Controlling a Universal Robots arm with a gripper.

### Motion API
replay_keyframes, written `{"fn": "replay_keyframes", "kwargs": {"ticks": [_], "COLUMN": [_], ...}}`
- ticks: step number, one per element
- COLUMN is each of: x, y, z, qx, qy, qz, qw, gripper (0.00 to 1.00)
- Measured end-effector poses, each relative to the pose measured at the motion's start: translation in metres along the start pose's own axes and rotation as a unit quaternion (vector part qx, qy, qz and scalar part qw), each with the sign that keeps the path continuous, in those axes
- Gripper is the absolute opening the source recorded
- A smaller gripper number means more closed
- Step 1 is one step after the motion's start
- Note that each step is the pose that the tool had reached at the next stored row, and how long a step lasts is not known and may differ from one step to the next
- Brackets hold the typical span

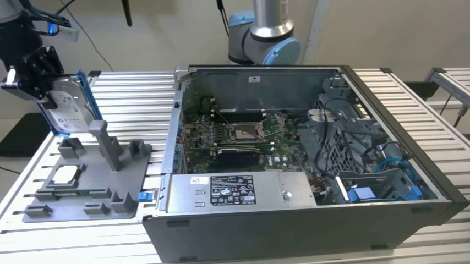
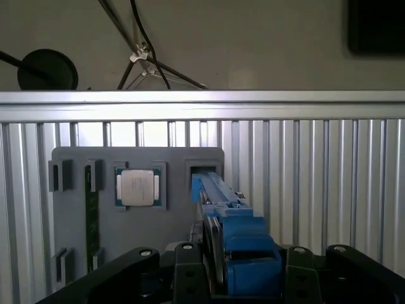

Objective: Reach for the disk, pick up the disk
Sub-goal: 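Pick up the disk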

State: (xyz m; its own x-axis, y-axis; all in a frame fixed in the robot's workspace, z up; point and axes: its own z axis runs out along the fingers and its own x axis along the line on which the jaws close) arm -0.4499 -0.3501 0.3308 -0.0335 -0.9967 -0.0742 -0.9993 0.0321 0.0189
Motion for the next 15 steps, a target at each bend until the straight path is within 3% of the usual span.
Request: {"fn": "replay_keyframes", "kwargs": {"ticks": [15], "x": [-0.0013], "y": [0.0003], "z": [-0.0177], "qx": [0.0], "qy": [0.0], "qz": [0.0], "qw": [1.0], "gripper": [0.0]}}
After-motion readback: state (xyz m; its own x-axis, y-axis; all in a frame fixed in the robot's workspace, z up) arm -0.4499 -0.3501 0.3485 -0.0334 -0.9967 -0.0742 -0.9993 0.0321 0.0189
